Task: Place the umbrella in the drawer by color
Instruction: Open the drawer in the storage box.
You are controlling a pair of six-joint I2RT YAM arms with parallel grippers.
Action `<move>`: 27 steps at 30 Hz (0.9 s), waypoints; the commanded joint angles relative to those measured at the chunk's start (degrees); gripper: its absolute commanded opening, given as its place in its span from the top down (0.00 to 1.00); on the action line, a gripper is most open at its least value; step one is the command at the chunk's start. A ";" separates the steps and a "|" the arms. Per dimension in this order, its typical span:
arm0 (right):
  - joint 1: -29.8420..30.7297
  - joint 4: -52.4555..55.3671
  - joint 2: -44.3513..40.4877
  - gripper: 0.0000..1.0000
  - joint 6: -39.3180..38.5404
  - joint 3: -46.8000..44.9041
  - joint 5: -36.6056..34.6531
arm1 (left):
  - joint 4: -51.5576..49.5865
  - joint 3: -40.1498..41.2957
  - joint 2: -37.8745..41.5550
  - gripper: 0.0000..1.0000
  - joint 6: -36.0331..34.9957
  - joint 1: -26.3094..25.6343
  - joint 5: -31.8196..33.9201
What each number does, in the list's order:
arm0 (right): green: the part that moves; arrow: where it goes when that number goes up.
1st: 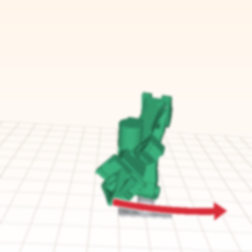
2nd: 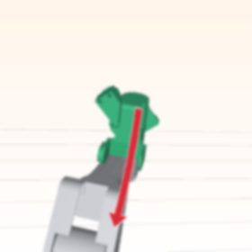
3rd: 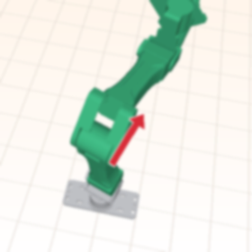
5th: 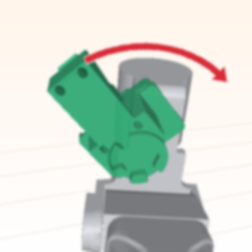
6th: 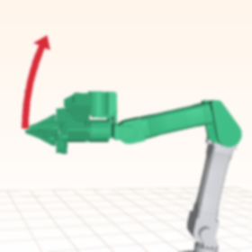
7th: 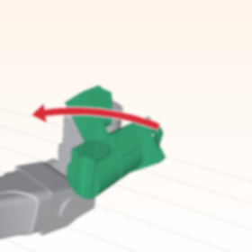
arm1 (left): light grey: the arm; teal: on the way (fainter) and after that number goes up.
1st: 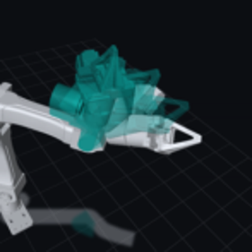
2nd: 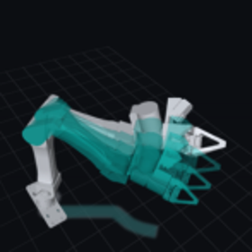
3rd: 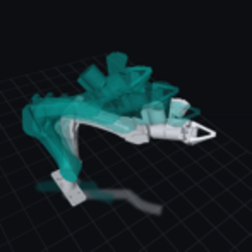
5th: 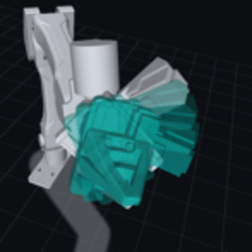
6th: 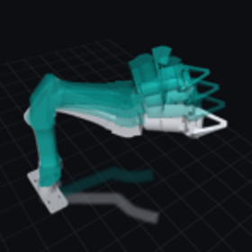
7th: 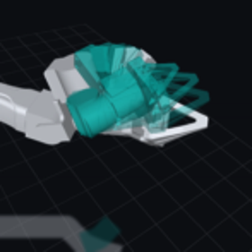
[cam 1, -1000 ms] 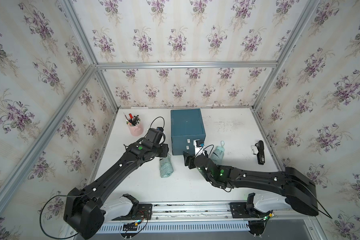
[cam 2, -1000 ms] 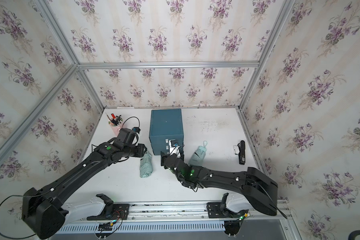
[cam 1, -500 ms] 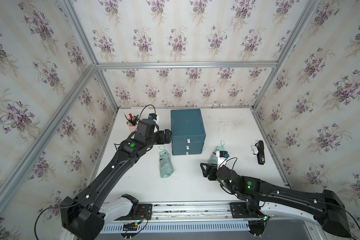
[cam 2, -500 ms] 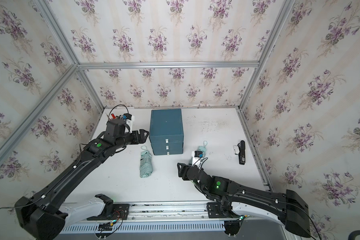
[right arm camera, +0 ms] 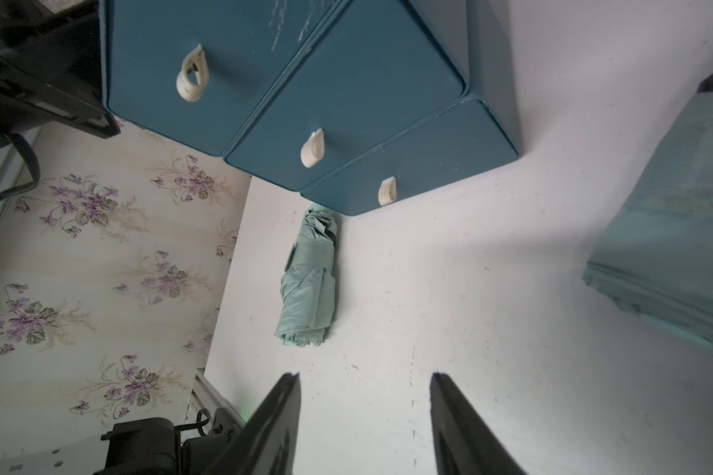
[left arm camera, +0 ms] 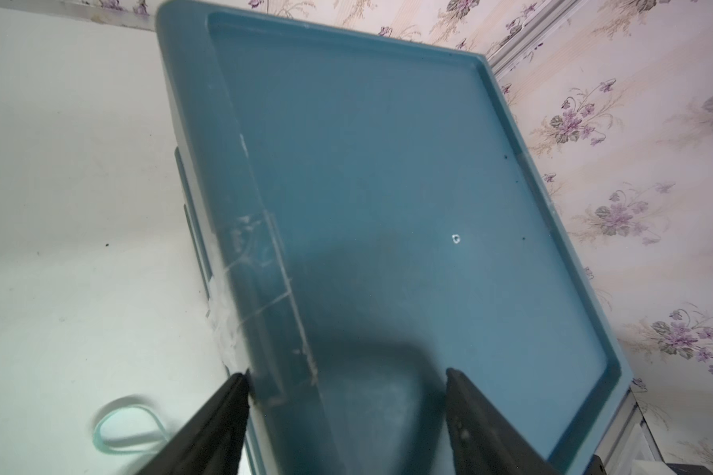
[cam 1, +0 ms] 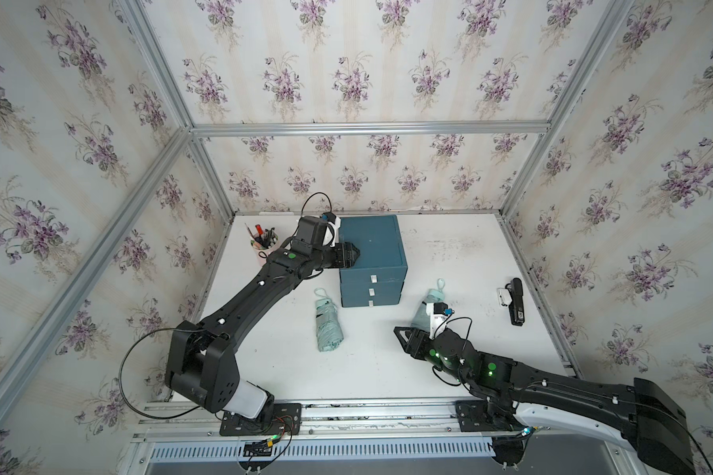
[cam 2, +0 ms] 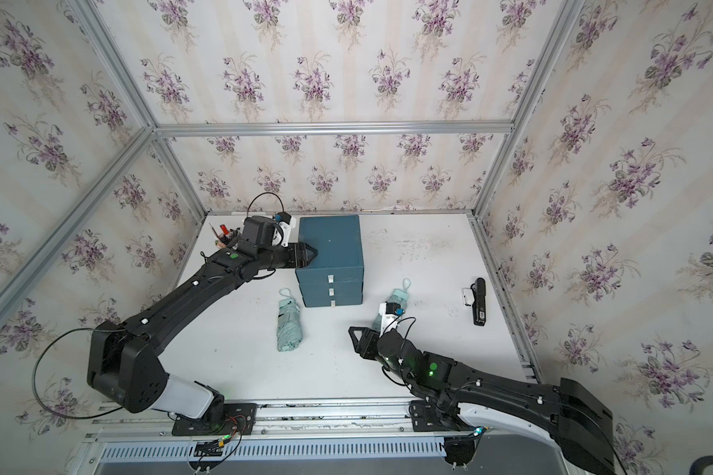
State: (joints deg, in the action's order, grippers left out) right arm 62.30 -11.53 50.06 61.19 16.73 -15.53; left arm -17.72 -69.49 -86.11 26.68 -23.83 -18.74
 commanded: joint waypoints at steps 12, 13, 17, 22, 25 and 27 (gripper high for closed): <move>-3.33 -25.96 21.53 0.60 0.69 0.31 3.23 | -6.25 14.95 9.95 0.40 -0.21 -3.59 1.38; -3.42 -27.25 23.29 0.61 0.54 0.53 3.12 | -6.36 15.27 10.51 0.40 -0.54 -3.59 1.41; -5.92 -36.21 31.38 0.61 0.96 0.48 5.21 | -7.85 15.03 11.40 0.40 -1.94 -3.58 2.38; -8.29 -47.27 40.42 0.61 2.07 1.32 8.33 | -8.39 15.00 11.64 0.40 -2.68 -3.59 2.22; -8.79 -52.29 44.75 0.61 2.78 2.17 9.12 | -8.73 15.02 11.85 0.40 -2.99 -3.58 2.22; -8.87 -55.09 47.14 0.60 3.21 2.71 9.35 | -8.87 15.08 12.13 0.40 -3.33 -3.59 2.13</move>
State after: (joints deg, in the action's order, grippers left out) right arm 53.60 -58.17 95.15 63.29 18.76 -7.22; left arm -9.47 -55.37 -73.60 27.09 -27.29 -17.10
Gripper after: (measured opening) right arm 0.393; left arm 0.603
